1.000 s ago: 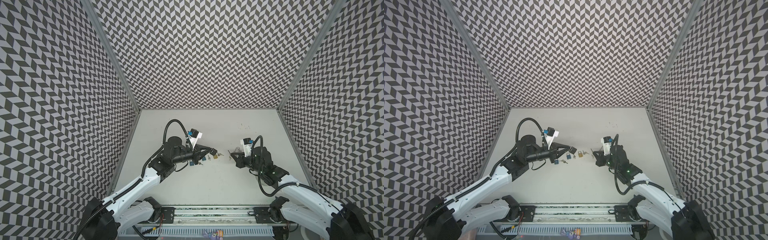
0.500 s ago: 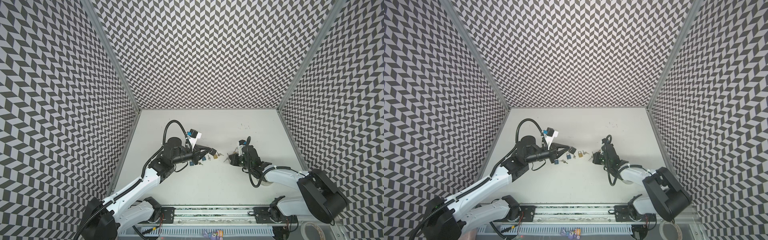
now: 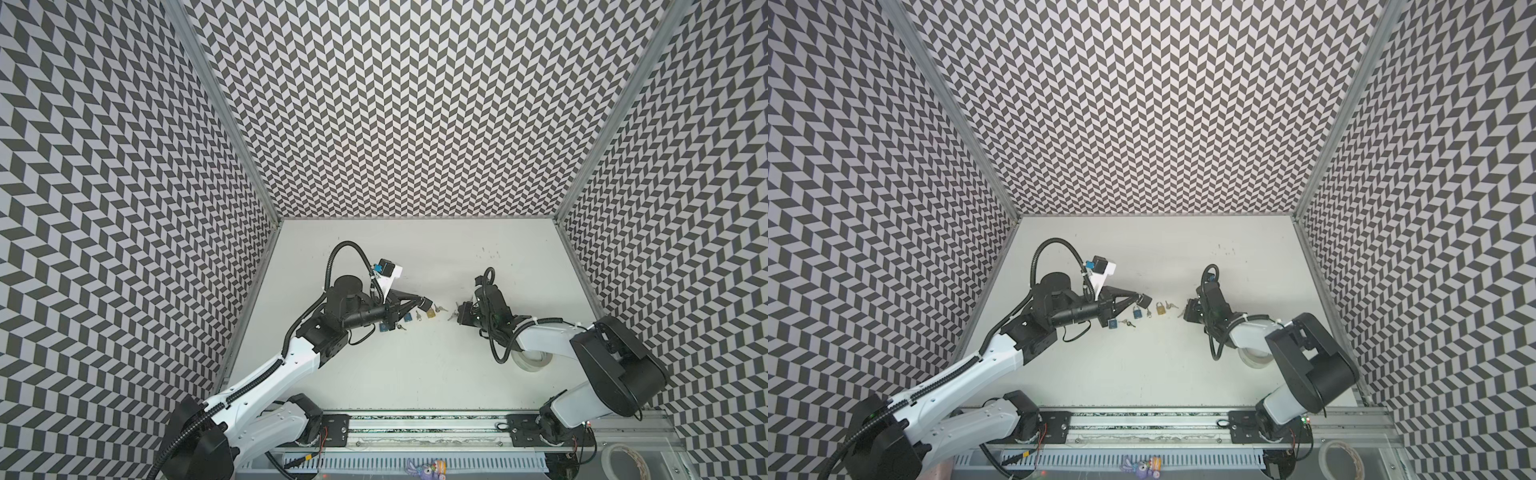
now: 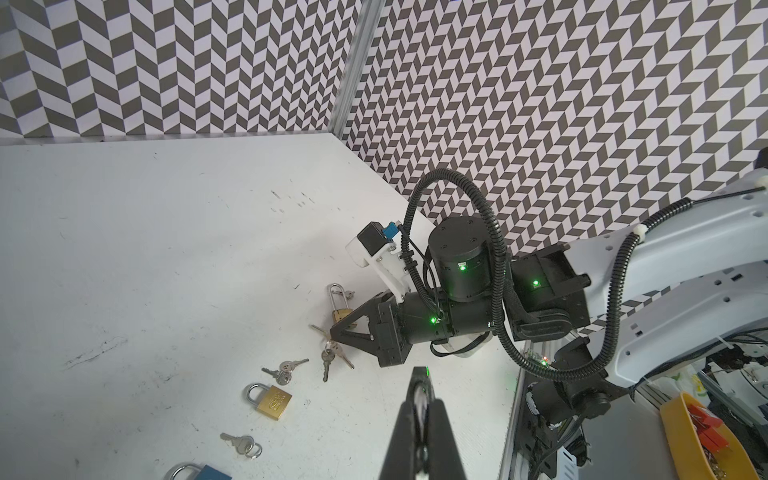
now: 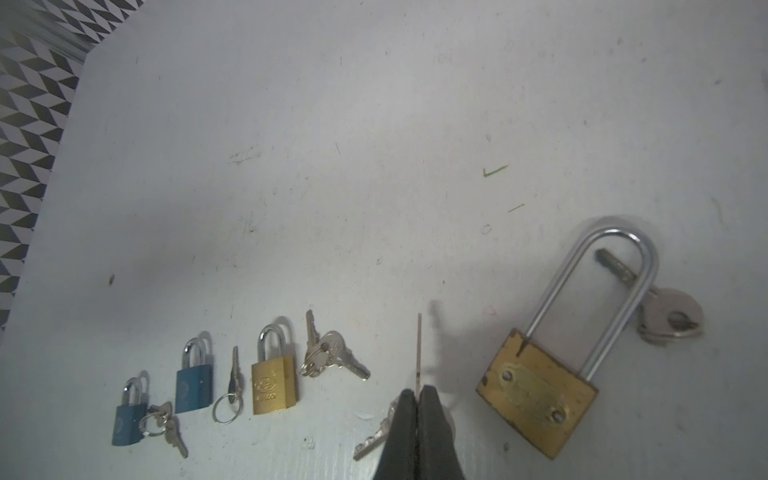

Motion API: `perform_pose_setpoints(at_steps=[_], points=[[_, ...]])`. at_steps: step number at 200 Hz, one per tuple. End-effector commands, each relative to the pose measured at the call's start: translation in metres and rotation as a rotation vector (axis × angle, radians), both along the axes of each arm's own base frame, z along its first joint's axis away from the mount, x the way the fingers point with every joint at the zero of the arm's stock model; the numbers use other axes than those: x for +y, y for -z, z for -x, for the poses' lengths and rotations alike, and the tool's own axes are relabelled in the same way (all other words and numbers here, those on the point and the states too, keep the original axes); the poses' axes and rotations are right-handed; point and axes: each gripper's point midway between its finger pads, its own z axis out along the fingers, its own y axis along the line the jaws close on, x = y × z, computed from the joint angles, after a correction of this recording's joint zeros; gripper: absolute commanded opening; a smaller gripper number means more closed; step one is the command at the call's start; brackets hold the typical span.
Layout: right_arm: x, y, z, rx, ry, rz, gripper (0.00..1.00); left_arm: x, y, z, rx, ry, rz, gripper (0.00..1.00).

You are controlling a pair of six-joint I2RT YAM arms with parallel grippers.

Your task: Lock with the key

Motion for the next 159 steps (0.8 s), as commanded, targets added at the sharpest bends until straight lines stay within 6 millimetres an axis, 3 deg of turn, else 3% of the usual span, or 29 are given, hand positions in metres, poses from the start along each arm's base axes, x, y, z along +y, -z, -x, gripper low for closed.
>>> perform_pose_setpoints(at_steps=[1,108,159], points=[[-0.009,0.0,-0.01,-0.021,0.026,0.036,0.0,-0.001,-0.011,0.002,-0.034,0.007,0.025,0.0],[-0.041,0.009,-0.019,0.009,0.03,0.095,0.0,-0.002,-0.007,0.002,-0.026,0.012,0.024,0.0],[-0.048,0.0,-0.023,-0.011,0.012,0.11,0.0,-0.003,-0.006,0.001,-0.023,0.014,0.022,0.0]])
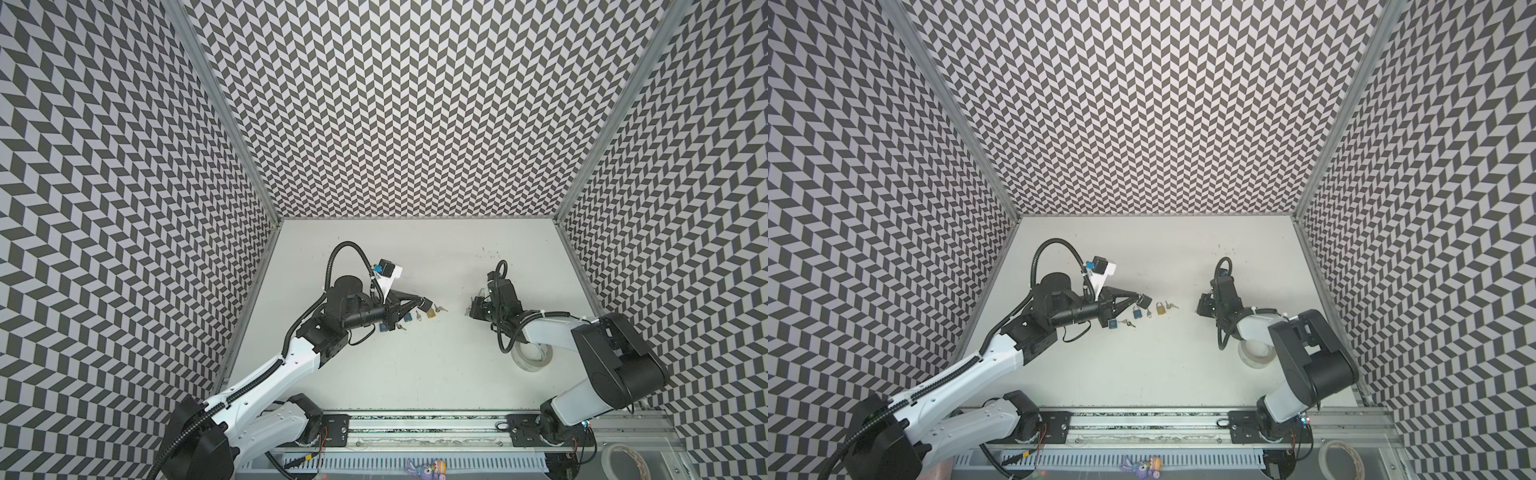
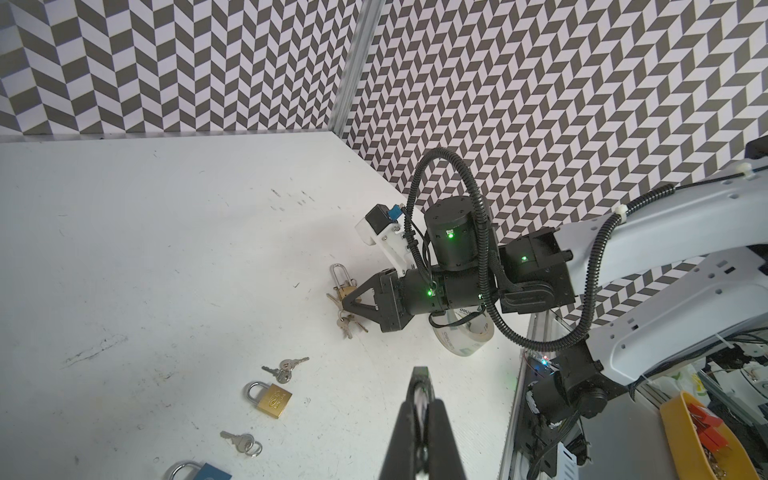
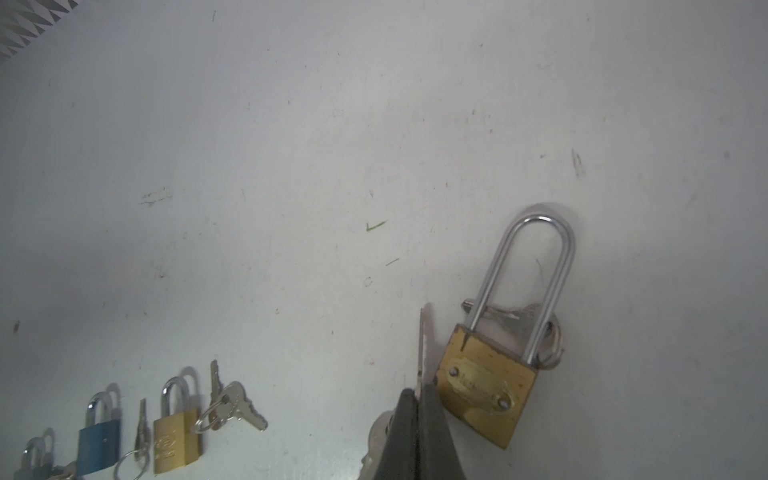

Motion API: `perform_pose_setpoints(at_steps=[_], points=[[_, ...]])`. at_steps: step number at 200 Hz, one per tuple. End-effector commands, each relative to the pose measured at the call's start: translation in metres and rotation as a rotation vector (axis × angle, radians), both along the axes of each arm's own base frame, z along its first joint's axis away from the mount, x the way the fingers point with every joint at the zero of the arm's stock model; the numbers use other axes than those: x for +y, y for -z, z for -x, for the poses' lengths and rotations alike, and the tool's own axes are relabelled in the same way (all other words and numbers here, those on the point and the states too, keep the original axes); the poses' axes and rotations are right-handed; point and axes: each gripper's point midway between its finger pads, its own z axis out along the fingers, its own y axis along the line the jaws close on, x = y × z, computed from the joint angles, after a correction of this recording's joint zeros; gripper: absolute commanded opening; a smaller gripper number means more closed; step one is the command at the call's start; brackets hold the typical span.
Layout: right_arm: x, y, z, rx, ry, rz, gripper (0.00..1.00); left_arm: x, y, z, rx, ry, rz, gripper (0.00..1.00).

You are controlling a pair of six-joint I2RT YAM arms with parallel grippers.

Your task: Lock with the key

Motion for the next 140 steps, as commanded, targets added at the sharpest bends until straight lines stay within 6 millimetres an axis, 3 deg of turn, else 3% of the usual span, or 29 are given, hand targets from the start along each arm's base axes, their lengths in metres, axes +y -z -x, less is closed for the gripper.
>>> perform_pose_setpoints(at_steps=[1,30,59,83,140], points=[[0.0,-0.007,-0.003,-0.012,-0.035,0.024,0.0,-0.003,-0.008,0.001,-0.027,0.014,0.024,0.0],[0.003,-0.006,0.007,0.009,-0.09,0.036,0.0,-0.004,-0.009,0.0,-0.027,0.016,0.028,0.0],[0.024,-0.005,0.019,0.022,-0.214,-0.044,0.0,-0.008,-0.008,-0.002,-0.02,0.028,0.033,0.0],[0.025,-0.006,0.017,0.01,-0.202,-0.055,0.0,-0.01,-0.009,-0.003,-0.018,0.037,0.037,0.0],[0.011,-0.041,0.003,-0.085,-0.131,-0.005,0.26,-0.003,-0.014,-0.007,-0.029,0.009,0.059,0.0]])
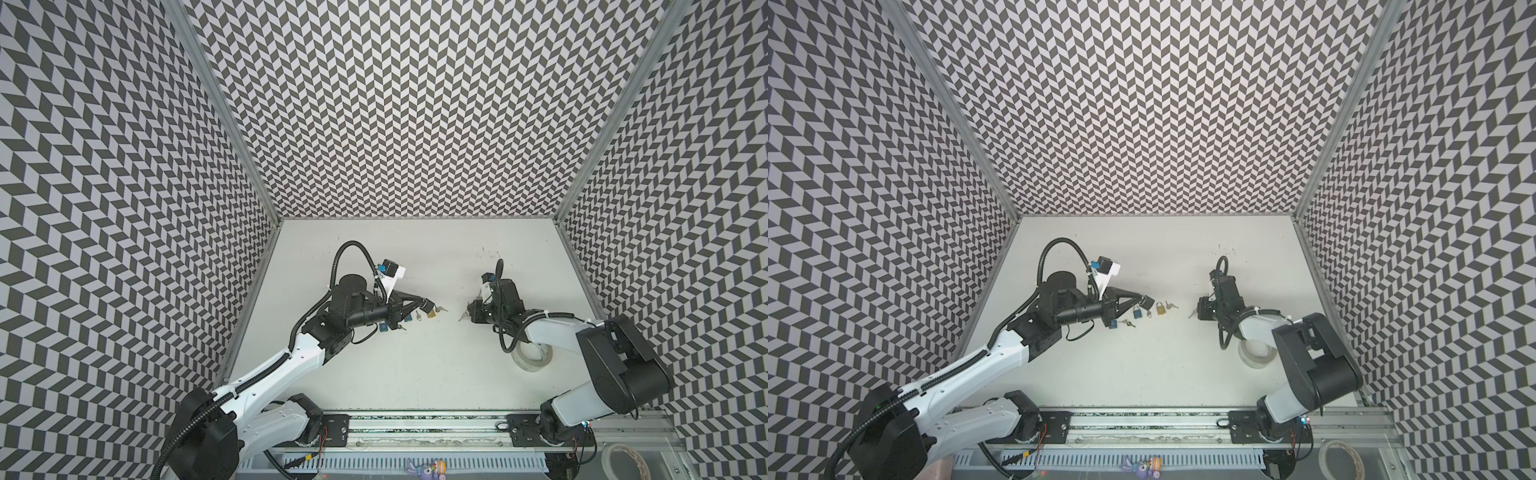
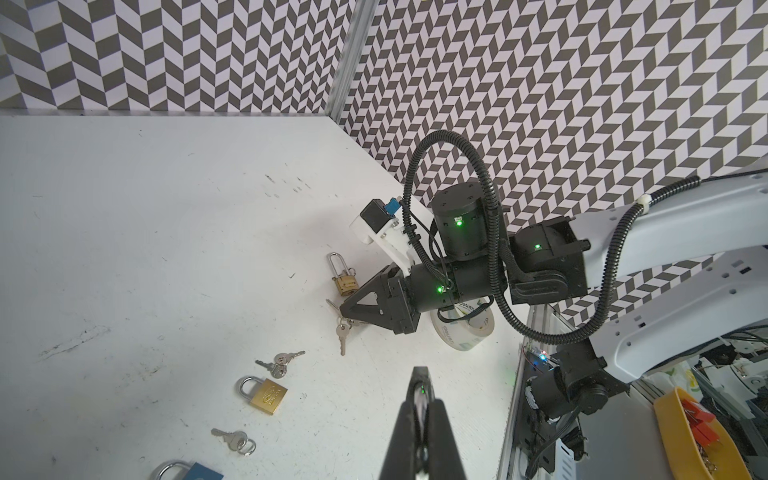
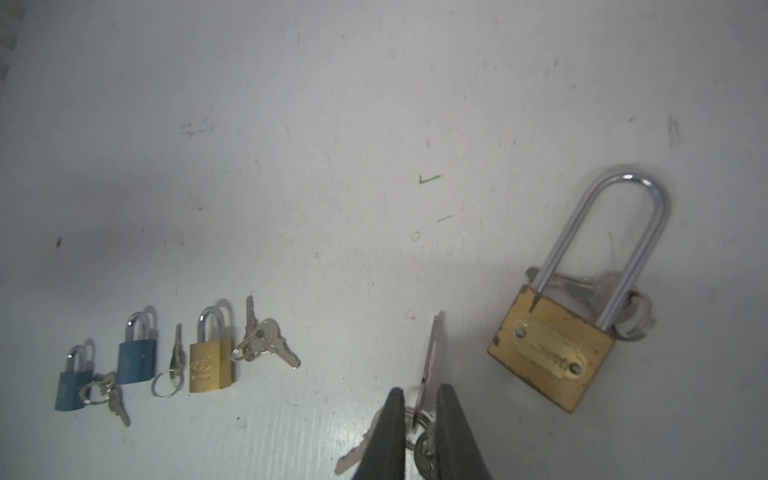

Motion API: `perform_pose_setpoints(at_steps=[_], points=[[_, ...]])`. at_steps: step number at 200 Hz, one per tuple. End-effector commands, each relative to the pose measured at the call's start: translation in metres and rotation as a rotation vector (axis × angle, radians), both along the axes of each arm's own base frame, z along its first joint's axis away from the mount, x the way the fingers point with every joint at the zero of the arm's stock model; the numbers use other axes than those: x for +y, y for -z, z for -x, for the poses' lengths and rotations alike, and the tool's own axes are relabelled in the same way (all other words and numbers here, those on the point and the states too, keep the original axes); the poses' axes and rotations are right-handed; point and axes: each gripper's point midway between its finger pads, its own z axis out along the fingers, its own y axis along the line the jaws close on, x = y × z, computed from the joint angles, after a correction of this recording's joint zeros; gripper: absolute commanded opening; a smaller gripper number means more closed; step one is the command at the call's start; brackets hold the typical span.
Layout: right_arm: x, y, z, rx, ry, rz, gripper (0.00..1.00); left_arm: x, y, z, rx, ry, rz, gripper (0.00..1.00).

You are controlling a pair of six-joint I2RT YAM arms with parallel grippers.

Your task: Lock with the key

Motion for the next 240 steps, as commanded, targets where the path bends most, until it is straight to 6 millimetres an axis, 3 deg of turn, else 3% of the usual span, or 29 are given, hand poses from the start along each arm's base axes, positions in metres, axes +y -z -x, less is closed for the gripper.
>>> perform_pose_setpoints(at_steps=[1,22,35,57,76,109,137,159,189,240], points=[[-0.005,-0.034,-0.013,-0.107,0.03,0.004,0.27,0.003,-0.024,-0.003,-0.062,-0.005,0.063,0.0],[0.0,-0.066,-0.008,-0.193,-0.009,-0.031,0.33,0.014,-0.031,-0.006,-0.042,-0.014,0.124,0.0],[0.018,-0.098,0.004,-0.278,-0.11,-0.109,0.34,0.022,-0.036,-0.007,-0.038,-0.009,0.168,0.0],[0.055,-0.161,0.043,-0.435,-0.353,-0.299,0.43,0.032,-0.046,-0.002,-0.053,0.033,0.249,0.0],[0.073,-0.206,0.077,-0.519,-0.52,-0.449,0.54,0.036,-0.055,0.005,-0.075,0.075,0.302,0.0],[0.091,-0.263,0.128,-0.566,-0.766,-0.687,0.73,0.035,-0.069,0.023,-0.101,0.173,0.381,0.0],[0.114,-0.276,0.146,-0.548,-0.898,-0.714,0.83,0.028,-0.076,0.036,-0.116,0.247,0.405,0.0],[0.129,-0.278,0.154,-0.516,-0.977,-0.716,0.83,0.017,-0.08,0.046,-0.138,0.296,0.394,0.0],[0.132,-0.285,0.163,-0.523,-1.029,-0.747,0.83,0.009,-0.082,0.056,-0.15,0.332,0.391,0.0],[0.139,-0.273,0.168,-0.481,-1.055,-0.741,0.7,0.005,-0.083,0.06,-0.159,0.362,0.385,0.0]])
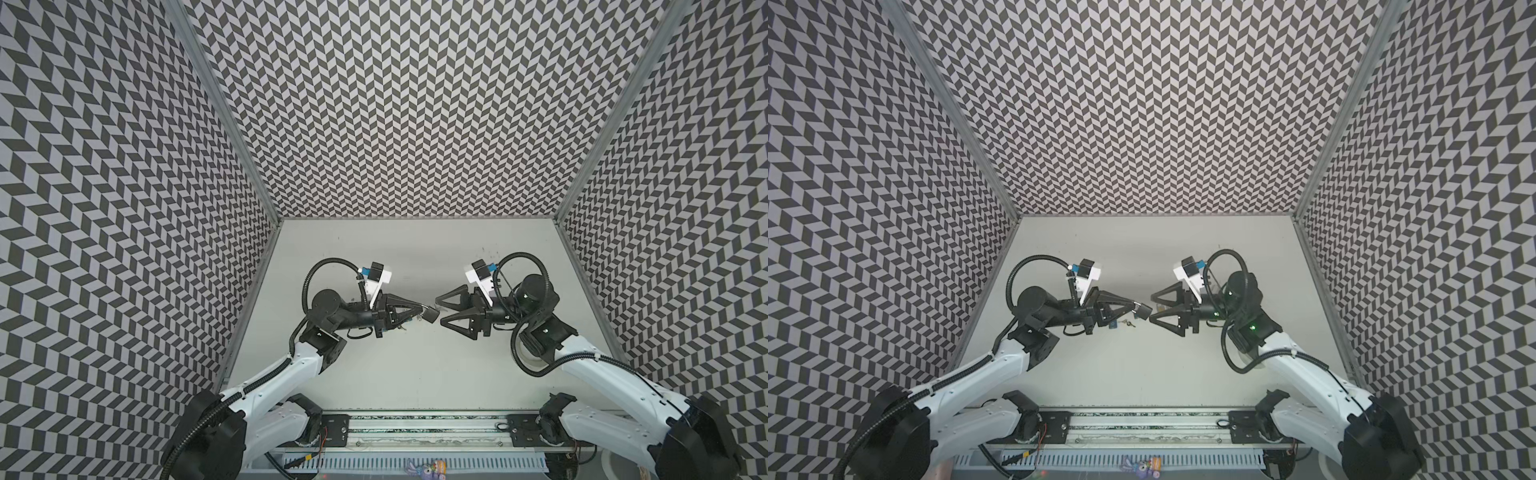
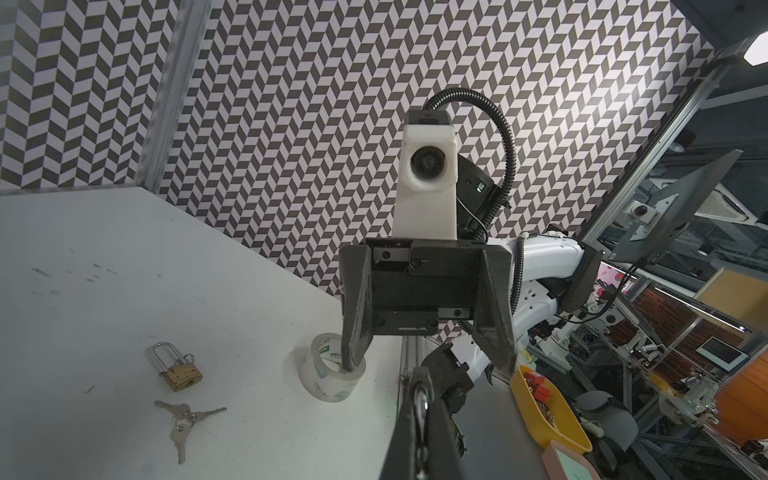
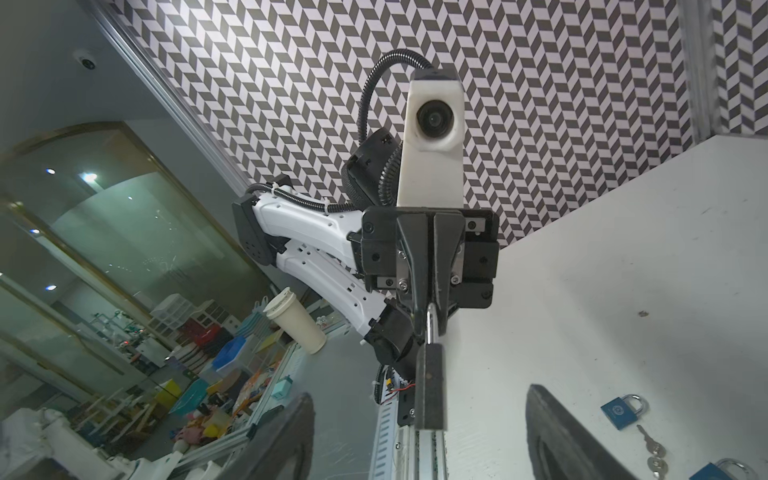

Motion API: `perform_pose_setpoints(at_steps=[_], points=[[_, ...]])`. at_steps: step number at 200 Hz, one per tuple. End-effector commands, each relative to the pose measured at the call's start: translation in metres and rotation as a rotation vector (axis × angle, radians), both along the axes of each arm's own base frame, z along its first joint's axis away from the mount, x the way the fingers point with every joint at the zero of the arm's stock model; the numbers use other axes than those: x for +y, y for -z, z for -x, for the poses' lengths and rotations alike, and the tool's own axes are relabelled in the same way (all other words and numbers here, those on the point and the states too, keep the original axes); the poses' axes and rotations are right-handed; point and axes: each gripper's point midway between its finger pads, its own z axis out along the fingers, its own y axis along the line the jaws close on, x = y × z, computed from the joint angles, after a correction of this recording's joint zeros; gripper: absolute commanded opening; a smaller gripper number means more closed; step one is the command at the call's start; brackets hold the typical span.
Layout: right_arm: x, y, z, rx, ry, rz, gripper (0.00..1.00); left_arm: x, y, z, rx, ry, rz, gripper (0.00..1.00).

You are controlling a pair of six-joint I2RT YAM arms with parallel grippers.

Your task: Lock with the key

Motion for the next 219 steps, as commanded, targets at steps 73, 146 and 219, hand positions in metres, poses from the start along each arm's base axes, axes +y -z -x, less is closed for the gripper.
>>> perform_pose_setpoints(at_steps=[73,146,219], points=[[0.01,0.002,0.005,-0.029,-0.053,0.004,0.44,-0.011,-0.023,0.007,-0.086,0.048,0.027,0.0],[0.01,0.0,0.005,-0.04,-0.047,0.005,0.25,-0.014,-0.021,0.001,-0.08,0.042,0.01,0.0],[0.008,-0.005,0.001,-0.063,-0.008,-0.002,0.44,-0.014,-0.022,-0.001,-0.087,0.033,-0.003,0.0]])
